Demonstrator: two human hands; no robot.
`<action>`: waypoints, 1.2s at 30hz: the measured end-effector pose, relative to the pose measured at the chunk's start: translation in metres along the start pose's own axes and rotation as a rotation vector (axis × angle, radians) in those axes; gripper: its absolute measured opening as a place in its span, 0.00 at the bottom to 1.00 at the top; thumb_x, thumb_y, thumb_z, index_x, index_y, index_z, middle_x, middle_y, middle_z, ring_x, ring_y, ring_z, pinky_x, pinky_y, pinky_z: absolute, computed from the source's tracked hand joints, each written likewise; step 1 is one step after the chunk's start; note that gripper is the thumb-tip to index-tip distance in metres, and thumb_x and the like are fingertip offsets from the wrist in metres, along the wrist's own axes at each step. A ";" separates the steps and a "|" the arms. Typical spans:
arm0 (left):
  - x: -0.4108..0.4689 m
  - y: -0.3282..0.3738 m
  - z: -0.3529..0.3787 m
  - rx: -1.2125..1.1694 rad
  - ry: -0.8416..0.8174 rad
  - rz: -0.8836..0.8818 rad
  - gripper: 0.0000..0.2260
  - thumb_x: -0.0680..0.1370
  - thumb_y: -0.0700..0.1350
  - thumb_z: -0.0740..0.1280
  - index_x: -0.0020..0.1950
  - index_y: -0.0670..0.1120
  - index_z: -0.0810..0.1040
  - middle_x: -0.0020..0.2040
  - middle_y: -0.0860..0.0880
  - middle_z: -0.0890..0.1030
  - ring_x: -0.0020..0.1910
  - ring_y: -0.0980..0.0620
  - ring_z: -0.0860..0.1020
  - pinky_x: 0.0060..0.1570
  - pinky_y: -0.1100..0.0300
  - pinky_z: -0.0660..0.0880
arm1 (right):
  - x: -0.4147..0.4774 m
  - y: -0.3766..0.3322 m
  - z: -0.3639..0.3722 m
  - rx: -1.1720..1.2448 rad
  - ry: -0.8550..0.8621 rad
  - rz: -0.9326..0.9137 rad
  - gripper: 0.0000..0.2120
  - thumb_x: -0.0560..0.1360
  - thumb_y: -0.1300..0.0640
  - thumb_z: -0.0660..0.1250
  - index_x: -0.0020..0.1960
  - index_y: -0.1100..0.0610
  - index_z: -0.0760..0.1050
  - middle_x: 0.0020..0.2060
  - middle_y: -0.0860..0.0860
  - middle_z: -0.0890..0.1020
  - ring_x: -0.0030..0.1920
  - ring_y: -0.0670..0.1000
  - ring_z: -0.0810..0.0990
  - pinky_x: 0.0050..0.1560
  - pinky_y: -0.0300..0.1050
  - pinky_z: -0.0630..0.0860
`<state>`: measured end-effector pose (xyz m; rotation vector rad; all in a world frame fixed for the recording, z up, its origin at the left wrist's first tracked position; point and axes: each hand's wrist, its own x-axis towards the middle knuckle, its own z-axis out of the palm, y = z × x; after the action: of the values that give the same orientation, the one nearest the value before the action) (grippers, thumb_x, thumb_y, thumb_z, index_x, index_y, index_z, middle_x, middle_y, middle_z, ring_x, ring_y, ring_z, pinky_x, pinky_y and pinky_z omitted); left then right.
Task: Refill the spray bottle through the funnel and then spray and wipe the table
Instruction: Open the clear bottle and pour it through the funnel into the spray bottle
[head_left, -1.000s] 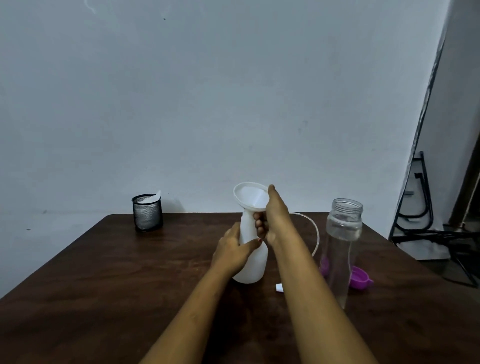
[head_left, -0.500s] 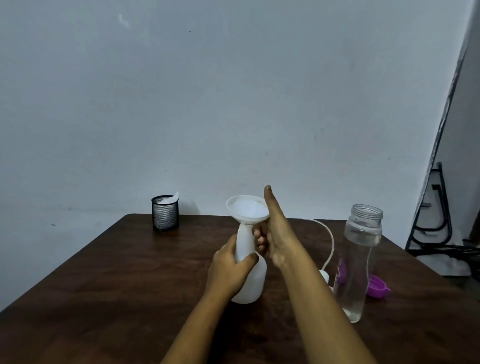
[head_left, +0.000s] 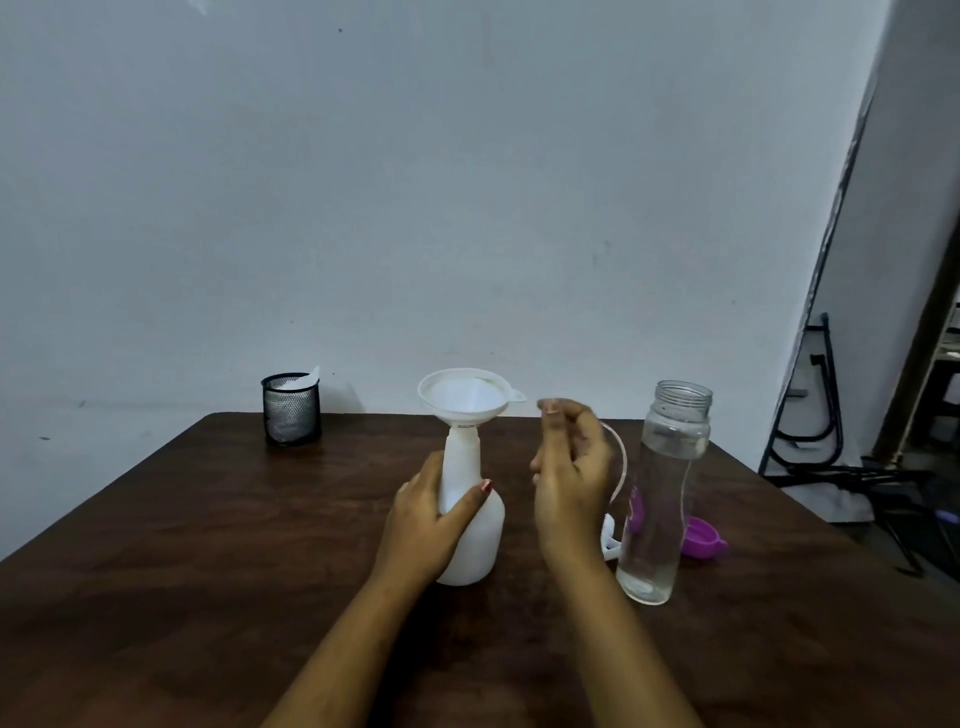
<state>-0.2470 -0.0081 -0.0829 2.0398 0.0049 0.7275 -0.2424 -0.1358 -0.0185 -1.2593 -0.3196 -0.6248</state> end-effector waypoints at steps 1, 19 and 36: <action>0.000 0.000 0.001 0.002 -0.006 0.001 0.21 0.70 0.66 0.62 0.58 0.56 0.73 0.51 0.57 0.79 0.53 0.55 0.77 0.51 0.55 0.76 | 0.000 0.000 -0.007 -0.064 0.063 -0.121 0.05 0.78 0.50 0.64 0.43 0.46 0.74 0.24 0.46 0.70 0.26 0.45 0.69 0.28 0.45 0.67; 0.008 0.018 -0.002 -0.258 0.177 0.012 0.19 0.76 0.52 0.65 0.66 0.50 0.69 0.58 0.54 0.75 0.58 0.54 0.74 0.54 0.61 0.68 | 0.025 0.006 -0.076 -0.664 0.280 0.069 0.33 0.69 0.52 0.75 0.69 0.58 0.66 0.63 0.56 0.75 0.62 0.61 0.74 0.57 0.52 0.72; 0.029 0.031 0.001 -0.241 0.131 0.145 0.06 0.78 0.47 0.63 0.52 0.47 0.75 0.45 0.53 0.81 0.45 0.63 0.78 0.41 0.74 0.71 | 0.069 -0.027 0.004 -0.750 -0.057 -0.074 0.25 0.68 0.64 0.67 0.63 0.54 0.67 0.58 0.52 0.77 0.55 0.59 0.76 0.47 0.47 0.71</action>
<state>-0.2311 -0.0185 -0.0450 1.7738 -0.1500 0.9058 -0.2027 -0.1548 0.0416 -1.9913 -0.1786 -0.8088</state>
